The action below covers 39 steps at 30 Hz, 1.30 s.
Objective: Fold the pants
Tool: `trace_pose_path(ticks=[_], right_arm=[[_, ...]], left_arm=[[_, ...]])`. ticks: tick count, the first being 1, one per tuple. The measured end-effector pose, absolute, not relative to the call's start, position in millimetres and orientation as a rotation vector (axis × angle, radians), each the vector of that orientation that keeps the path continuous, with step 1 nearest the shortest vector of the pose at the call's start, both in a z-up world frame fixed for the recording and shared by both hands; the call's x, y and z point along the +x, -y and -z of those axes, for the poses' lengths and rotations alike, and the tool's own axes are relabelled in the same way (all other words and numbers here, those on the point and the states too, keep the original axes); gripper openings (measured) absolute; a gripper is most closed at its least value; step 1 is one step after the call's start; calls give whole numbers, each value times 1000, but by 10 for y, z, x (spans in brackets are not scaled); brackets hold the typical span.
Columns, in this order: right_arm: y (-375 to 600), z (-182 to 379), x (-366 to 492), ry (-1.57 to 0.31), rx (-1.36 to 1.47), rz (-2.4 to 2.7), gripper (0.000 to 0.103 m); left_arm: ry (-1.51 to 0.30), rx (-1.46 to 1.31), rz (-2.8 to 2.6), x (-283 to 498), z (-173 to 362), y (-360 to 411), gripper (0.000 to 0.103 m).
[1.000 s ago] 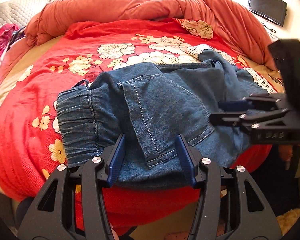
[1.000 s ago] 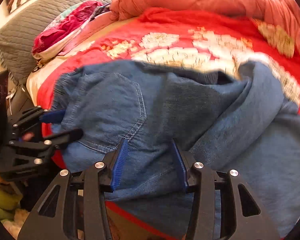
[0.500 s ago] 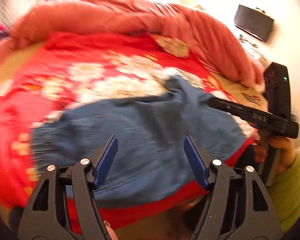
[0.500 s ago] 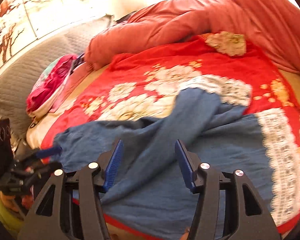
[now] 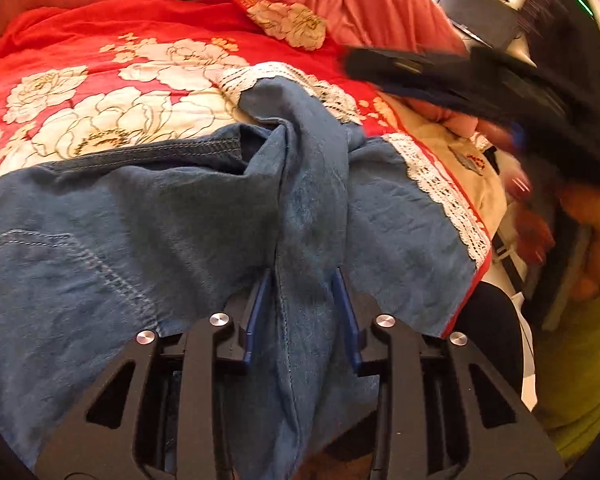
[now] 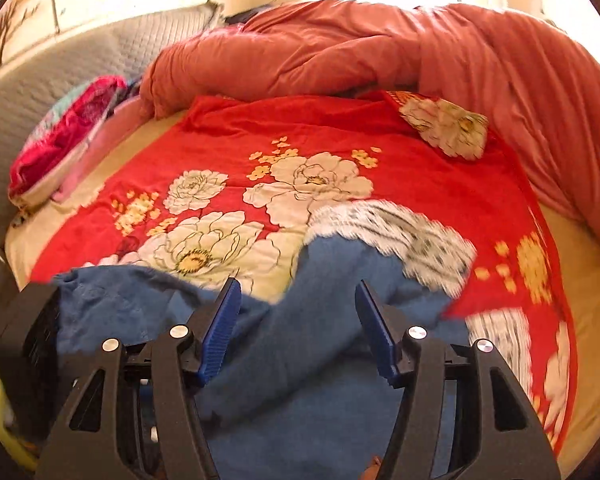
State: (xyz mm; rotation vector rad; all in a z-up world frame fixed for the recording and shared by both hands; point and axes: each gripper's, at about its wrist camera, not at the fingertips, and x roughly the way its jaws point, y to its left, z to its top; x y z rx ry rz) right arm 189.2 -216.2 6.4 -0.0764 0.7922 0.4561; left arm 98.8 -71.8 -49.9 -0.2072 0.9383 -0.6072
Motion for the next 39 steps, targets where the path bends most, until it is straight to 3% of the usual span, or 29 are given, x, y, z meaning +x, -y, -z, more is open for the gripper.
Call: trace_pose_path(ticks=[11,13,14,17,27,34,35,37,39], right_arm=[[1299,562,2933,-944,-401,-273,57],[1344,695,3074,-972,-404,-250,49],[1393,730,3114,-976,-380,-254,31],[1586,704,3133,-957,-272,-275,12],[2872,-15,2385,-762,238,-281,12],[3781,38,1768,-715,506,-184,12],[3873,97,1710,-722,530,-173,12],[4041,209,1592,-741,574,-163,12],[4142,372,1472,-768,604,-175,12]], left_arm=[[-880,-190,719,886,483,716,24],[-879,-207,721,908,495,683,24],[-880,-224,727,921,499,660,24],[-879,-270,736,952,495,587,24],[-823,-224,671,962,452,566,37],[-766,-108,634,887,425,736,37],[-756,-77,632,857,415,780,36],[-742,-20,631,828,416,885,20],[-750,7,642,798,430,954,11]])
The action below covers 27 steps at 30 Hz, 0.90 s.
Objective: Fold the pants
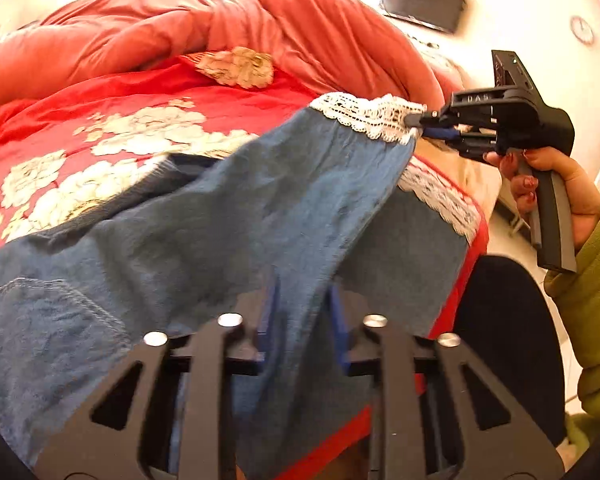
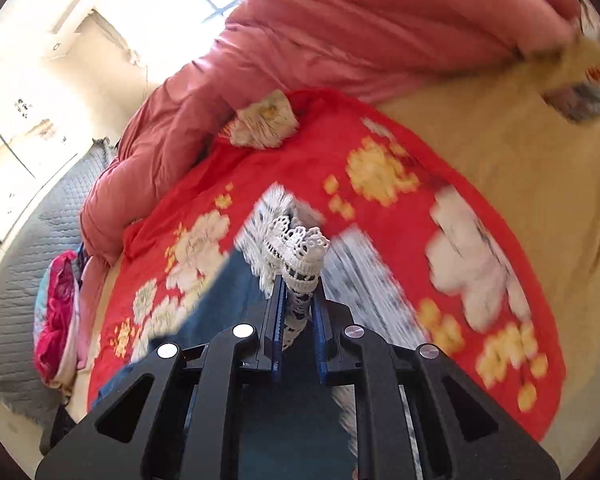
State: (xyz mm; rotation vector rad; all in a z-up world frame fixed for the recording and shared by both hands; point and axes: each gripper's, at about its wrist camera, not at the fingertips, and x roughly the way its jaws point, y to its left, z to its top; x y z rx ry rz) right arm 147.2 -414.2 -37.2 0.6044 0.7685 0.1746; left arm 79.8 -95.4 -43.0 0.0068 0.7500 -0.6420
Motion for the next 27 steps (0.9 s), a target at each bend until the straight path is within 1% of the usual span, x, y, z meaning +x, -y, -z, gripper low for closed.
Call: trace_pose_path(ticks=[1,2,4,6,7,8,10,11,12,18,20,27], right_arm=[[4166,443,1413,-779,608,-178,13],[4186,485,1372,-786,610,-190,15],[4190,560,1324,-797,615,-212,15],[4194,618,1309,-805,604,-217,35],[4211,632,1306,-803,600,-201,39],[4230,643,1314,-803,599,-196,40],[4274,660,1325,-789,607,-193,37],[4290,668,1333,-789,608,-195,25],[4310,670,1343,-786,605,-194,10],[4428,501,1049,-729,624,-236,10],[4476,480,915,-735,643,-246,10],[4464,703,524,-809,671,-225,10]], left_arm=[[-762,18,640,812,459,996,9],[-771,26,638,809,477,1022,9],[-788,26,635,797,510,1057,8],[-796,44,618,769,530,1094,8],[-797,55,612,752,527,1113,8],[-797,65,606,716,519,1122,7],[-804,75,593,726,510,1138,3],[-811,77,589,731,503,1142,3],[-815,80,586,741,497,1142,1],[-801,95,596,677,349,1080,0],[-794,97,618,599,292,1045,0],[-806,115,636,369,319,967,0]])
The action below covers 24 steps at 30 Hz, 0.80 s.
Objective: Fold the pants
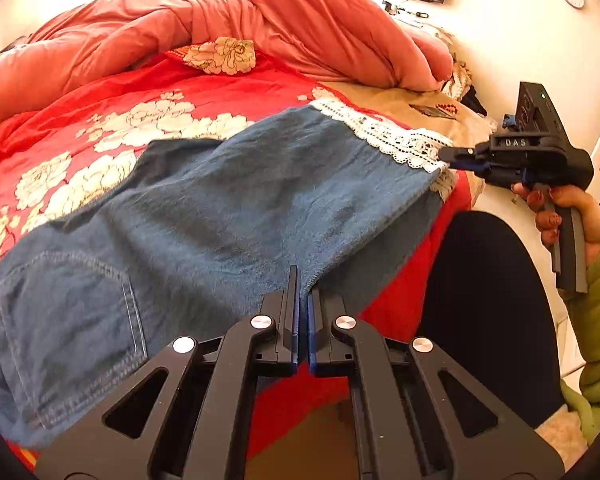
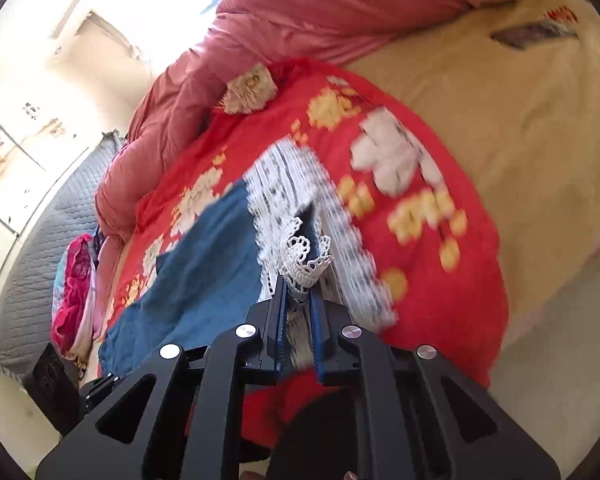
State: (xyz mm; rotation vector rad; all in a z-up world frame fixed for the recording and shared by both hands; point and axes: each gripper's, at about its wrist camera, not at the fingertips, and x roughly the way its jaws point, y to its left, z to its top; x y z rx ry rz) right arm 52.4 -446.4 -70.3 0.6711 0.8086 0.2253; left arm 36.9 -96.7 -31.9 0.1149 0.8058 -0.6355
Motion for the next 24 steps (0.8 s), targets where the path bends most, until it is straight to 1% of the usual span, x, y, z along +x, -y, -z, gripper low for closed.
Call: trace_pose_path(ticks=[7,11,13,14,15,17,18,20,21,23,24], right_arm=[[4521,800,382,-810,705,-193,10],[4562,827,355,-807,675,-151,10],[4552,900,365,-826,661,-136,10],[4559,923,358,-827,661,-132,11],[4565,933,341,-825,662,-132,17],[4601,897,272,-809,654,-112,25],[4610,858,236,-797,636,-104,25],[4629,732,135,-760,597,-83,25],[4624,666,89,-739,585,-86,25],[4535,525,30,-712,535,-109,26],[4438,453,24,-705,487,-134,34]], left_arm=[[-815,157,638,305,393,1059,1],[-831,160,636,324,485,1124,5],[-836,169,632,332,544,1154,5],[-832,175,626,330,567,1164,5],[-831,175,626,331,571,1164,5],[-831,157,632,335,573,1136,6],[-834,145,639,327,567,1120,10],[-831,125,658,277,528,1086,30],[-827,118,661,242,504,1061,33],[-835,84,650,191,470,989,34],[-843,58,638,171,446,925,34]])
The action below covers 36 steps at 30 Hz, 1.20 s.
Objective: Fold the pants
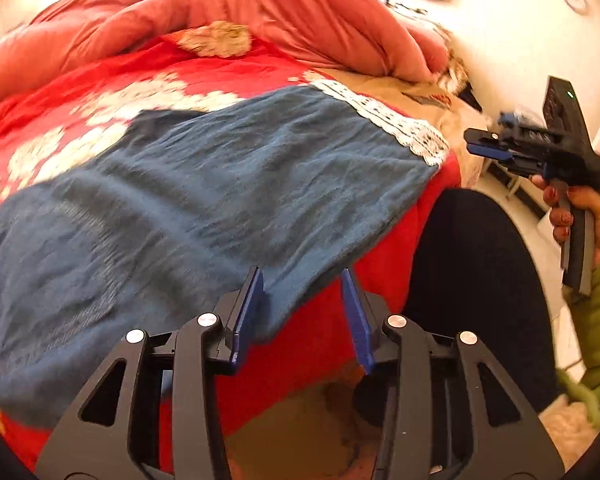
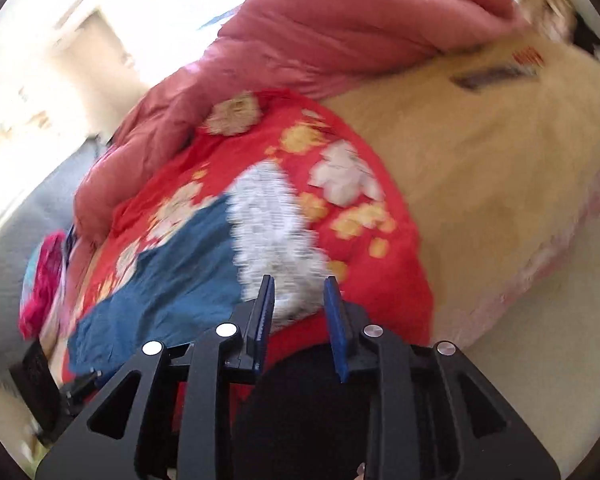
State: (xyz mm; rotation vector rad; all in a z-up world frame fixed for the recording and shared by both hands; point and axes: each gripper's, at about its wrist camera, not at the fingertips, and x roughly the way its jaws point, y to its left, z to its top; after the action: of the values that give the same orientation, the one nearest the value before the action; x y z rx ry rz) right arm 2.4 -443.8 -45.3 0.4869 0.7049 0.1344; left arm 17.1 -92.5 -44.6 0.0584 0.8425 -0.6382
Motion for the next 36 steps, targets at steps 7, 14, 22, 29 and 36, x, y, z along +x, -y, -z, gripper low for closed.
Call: trace_pose_path(ticks=[7,14,22,29,36], right_arm=[[3607,242,381,-733,215,-324,50],[3313,558,853,-879,112,-246,59],[3487,718,843,-915,244,-231,60],[3498,738,802,-913,257,-239,65],[3593,687,758,-885,319,-294,70]], left_arm=[[-758,-95,331,5,2,-75,41],[-811,-222,-55,182,70,-960,59],[-810,-211,-80,510,226,-826,31],[-809,-191,-134,519,232,-1142,31],[-809,-225,-151,393,218,-1267,53]])
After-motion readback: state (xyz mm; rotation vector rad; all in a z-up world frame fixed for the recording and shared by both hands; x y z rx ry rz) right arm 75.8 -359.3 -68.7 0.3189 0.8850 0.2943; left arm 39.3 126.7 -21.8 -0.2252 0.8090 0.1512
